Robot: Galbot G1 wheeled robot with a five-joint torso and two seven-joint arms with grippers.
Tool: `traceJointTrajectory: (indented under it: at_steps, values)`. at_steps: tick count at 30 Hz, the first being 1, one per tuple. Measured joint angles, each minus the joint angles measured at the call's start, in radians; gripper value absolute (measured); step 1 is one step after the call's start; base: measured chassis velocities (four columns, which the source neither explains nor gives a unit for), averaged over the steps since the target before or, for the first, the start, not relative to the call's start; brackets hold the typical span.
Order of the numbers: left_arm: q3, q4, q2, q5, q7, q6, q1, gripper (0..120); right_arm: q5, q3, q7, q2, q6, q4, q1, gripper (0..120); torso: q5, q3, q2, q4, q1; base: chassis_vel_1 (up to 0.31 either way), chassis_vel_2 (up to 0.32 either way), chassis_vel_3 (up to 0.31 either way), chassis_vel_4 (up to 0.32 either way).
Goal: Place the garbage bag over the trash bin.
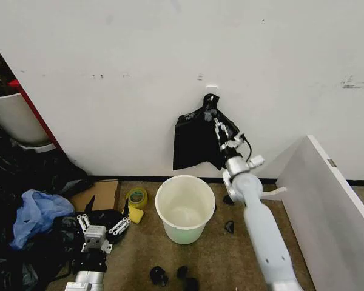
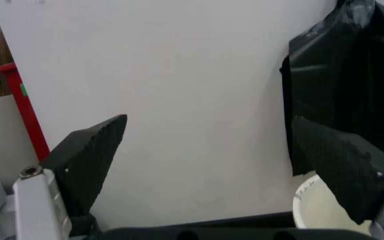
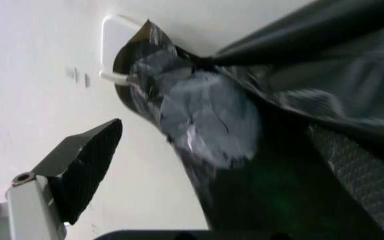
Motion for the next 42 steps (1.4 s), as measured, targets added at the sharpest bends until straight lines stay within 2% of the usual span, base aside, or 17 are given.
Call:
traceJointTrajectory:
  at_steps: [3,6,10,11,13,19,21,27,28,32,38,42]
  values:
    - [-0.002,-0.009,0.001,0.000,-0.003,0.000,0.001,98,-0.002,-0.003,-0.001,0.005,-0.001,-0.017,0.019,100,0.0000,0.000,0.000,0.0000,0.000,0.000,0.000,0.000,0.000]
    - [0.000,-0.011,-0.004,0.000,-0.006,0.000,0.001,98,-0.001,-0.004,-0.001,0.006,-0.003,-0.004,0.011,94,0.0000,0.000,0.000,-0.0001,0.000,0.000,0.000,0.000,0.000]
    - [0.007,-0.011,-0.009,0.007,-0.009,-0.001,0.003,98,-0.005,-0.002,-0.001,0.010,-0.003,0.009,-0.001,81,0.0001,0.000,0.000,-0.0001,0.000,0.000,0.000,0.000,0.000]
    - [0.010,-0.011,-0.010,0.009,-0.010,-0.001,0.003,98,-0.011,-0.001,-0.001,0.010,-0.003,0.010,-0.003,73,0.0000,0.000,0.000,-0.0001,0.000,0.000,0.000,0.000,0.000]
    - [0.012,-0.011,-0.011,0.011,-0.010,-0.002,0.004,98,-0.015,-0.001,-0.001,0.010,-0.003,0.010,-0.004,70,0.0000,0.000,0.000,-0.0001,0.000,0.000,0.000,0.000,0.000]
    - [0.017,-0.015,-0.017,0.019,-0.012,-0.005,0.009,98,-0.037,0.000,-0.002,0.012,-0.001,-0.005,0.003,43,0.0001,0.000,0.000,0.0000,0.000,0.000,0.000,0.000,0.000]
    - [0.016,-0.016,-0.017,0.020,-0.012,-0.006,0.010,98,-0.036,0.001,-0.002,0.012,-0.001,-0.005,0.004,40,0.0001,0.000,0.000,0.0000,0.000,0.000,0.000,0.000,0.000]
    - [0.017,-0.007,-0.020,0.020,-0.019,-0.008,0.003,98,-0.044,0.000,-0.001,0.017,0.001,0.003,-0.001,14,0.0001,0.000,0.000,0.0000,0.000,0.000,0.000,0.000,0.000]
    - [0.017,-0.007,-0.020,0.020,-0.019,-0.008,0.003,98,-0.044,0.000,-0.001,0.017,0.001,0.003,-0.001,14,0.0001,0.000,0.000,0.0000,0.000,0.000,0.000,0.000,0.000]
    - [0.023,0.001,-0.027,0.021,-0.021,-0.008,-0.002,98,-0.055,-0.003,0.000,0.020,0.002,0.005,-0.005,0,0.0000,0.000,0.000,0.0000,0.000,0.000,0.000,0.000,0.000]
    - [0.023,0.002,-0.026,0.021,-0.022,-0.008,-0.006,98,-0.067,-0.006,0.004,0.019,0.004,0.016,-0.012,0,0.0001,0.000,0.000,0.0001,0.000,0.000,0.000,0.000,0.000]
    - [0.022,0.005,-0.024,0.020,-0.023,-0.008,-0.011,98,-0.101,-0.023,0.010,-0.004,0.012,0.071,-0.073,0,0.0001,0.000,0.000,0.0002,0.000,0.000,0.000,0.000,0.000]
